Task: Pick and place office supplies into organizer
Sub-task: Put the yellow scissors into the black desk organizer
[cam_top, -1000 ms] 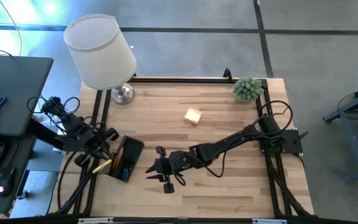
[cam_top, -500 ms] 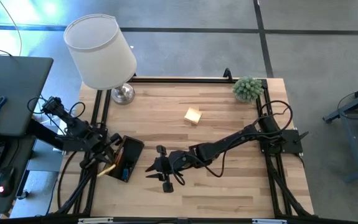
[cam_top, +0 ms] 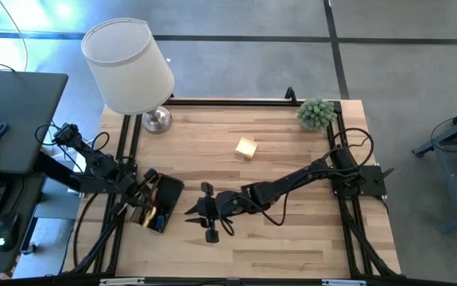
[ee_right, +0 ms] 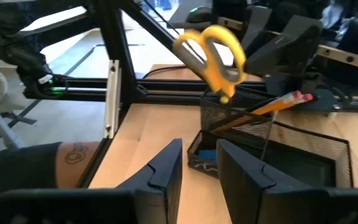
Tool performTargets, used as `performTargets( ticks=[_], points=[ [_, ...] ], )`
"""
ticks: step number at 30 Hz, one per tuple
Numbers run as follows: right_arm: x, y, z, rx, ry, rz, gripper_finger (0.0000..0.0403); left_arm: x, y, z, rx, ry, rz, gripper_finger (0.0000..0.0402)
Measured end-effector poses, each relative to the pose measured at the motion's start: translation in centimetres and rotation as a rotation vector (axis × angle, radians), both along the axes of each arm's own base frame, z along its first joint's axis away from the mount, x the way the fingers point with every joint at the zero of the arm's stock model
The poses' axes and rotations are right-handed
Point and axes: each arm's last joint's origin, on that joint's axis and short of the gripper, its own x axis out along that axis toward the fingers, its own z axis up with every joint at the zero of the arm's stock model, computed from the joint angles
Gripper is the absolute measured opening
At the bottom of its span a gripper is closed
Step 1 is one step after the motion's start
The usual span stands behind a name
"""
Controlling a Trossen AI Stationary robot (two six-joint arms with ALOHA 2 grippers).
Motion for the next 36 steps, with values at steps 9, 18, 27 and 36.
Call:
performTargets(
  ticks=[9,18,27,36],
  points=[
    [1.6,0.0,-1.0,0.055,-0.154,0.008,0.0094,0.0,0.0,0.1,-0.018,0.004,0.0,0.0041],
    [3.5,0.0,-3.3,0.165,-0.4,0.177,0.0094,0.0,0.1,0.0,-0.02,0.012,0.032,0.0042],
    [7.7,1.0,-4.3,0.013,-0.219,0.147,0.0094,0.1,0.1,0.0,-0.021,0.011,0.052,0.0042],
    [8.6,1.0,-3.6,-0.162,-0.142,0.004,0.0094,0.1,0.1,0.0,-0.024,0.012,0.046,0.0016]
  ],
)
